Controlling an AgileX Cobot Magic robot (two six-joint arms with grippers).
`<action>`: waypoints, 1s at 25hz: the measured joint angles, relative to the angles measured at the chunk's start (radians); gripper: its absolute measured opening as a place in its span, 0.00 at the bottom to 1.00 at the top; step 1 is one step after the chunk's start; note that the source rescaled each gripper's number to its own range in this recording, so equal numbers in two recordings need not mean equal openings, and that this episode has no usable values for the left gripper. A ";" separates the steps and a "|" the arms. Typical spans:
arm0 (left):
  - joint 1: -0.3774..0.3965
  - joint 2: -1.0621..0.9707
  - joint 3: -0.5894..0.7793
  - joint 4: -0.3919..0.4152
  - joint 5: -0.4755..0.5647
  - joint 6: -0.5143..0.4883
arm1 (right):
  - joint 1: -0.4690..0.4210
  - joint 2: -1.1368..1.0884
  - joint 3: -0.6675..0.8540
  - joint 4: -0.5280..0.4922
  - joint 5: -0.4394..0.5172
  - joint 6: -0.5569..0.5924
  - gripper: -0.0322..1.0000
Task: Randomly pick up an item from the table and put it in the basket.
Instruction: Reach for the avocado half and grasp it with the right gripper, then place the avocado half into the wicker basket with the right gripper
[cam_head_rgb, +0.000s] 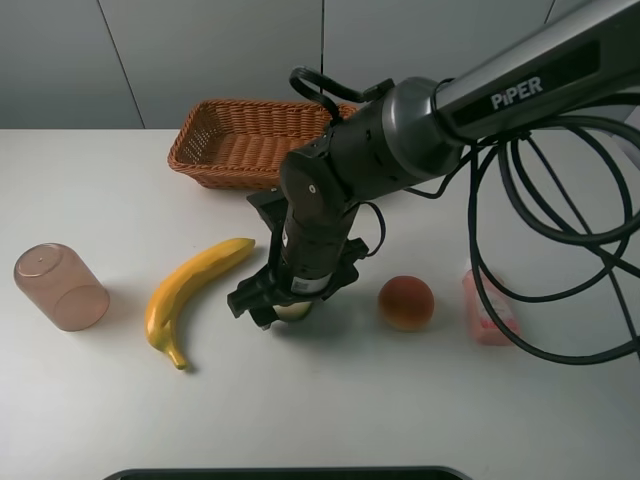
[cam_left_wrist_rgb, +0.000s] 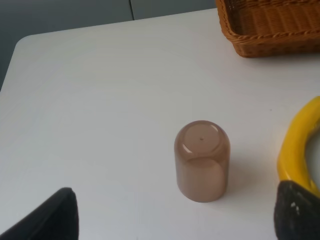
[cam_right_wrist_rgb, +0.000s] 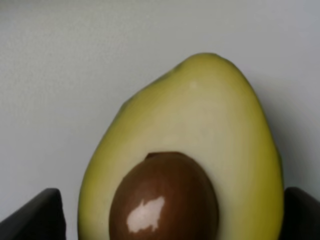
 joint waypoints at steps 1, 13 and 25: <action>0.000 0.000 0.000 0.000 0.000 0.000 | 0.000 0.000 0.000 0.000 0.000 0.000 0.20; 0.000 0.000 0.000 0.000 0.000 0.000 | 0.000 0.000 0.000 0.000 -0.002 0.000 0.03; 0.000 0.000 0.000 0.000 0.000 0.000 | -0.023 -0.258 -0.061 -0.115 0.009 -0.002 0.03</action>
